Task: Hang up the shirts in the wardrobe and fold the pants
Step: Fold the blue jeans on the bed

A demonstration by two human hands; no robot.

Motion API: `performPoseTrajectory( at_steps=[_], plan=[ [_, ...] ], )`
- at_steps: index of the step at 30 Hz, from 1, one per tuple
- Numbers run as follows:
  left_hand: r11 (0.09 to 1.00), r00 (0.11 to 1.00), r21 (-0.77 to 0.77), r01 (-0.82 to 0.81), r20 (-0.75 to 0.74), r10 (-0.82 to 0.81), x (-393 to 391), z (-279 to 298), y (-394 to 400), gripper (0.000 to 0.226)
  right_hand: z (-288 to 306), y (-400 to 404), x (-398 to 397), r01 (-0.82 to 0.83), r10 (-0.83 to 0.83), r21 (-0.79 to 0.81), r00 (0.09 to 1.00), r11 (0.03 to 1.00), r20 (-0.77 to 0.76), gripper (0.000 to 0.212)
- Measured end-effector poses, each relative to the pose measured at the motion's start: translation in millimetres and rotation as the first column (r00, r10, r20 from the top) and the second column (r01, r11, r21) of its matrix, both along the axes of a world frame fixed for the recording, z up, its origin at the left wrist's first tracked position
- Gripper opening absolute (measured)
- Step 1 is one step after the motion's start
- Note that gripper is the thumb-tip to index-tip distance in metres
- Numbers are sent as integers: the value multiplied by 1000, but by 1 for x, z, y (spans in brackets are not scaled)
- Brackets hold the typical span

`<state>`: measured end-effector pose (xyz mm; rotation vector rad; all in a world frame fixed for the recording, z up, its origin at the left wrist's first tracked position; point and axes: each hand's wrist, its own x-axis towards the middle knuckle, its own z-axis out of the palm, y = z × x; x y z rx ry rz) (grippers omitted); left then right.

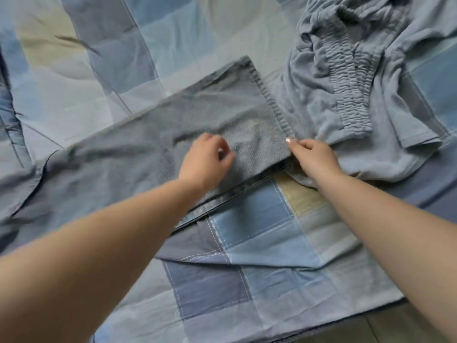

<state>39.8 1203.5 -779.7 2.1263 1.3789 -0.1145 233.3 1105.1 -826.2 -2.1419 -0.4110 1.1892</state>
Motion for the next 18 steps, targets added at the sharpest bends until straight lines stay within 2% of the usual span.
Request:
performPoseTrajectory(
  at_steps=[2,4,6,8,10,15,18],
  plan=[
    [984,981,35,173,-96,-169,-21,-7,-26,27,-1,0,-6,66,-62,11,976,998,-208,24],
    [963,944,63,261,-224,-242,-40,-15,-43,34,1,2,-10,123,-103,49,948,991,-301,19],
    [969,935,93,230,-298,-194,-56,-20,-50,36,2,2,-15,128,-96,120,965,984,-243,20],
    [977,944,130,166,-306,-120,-65,-21,-49,32,0,-1,-17,108,-83,189,987,976,-136,23],
    [979,959,129,156,-256,-119,-69,-20,-47,21,-1,-4,-16,126,-107,220,990,967,-94,25],
    [982,984,85,169,45,-173,-70,-6,-59,12,5,-13,3,246,-229,273,969,930,-95,18],
    [970,968,72,233,81,-238,-71,-2,-75,13,0,-36,3,312,-286,240,948,919,-136,18]
  ],
)
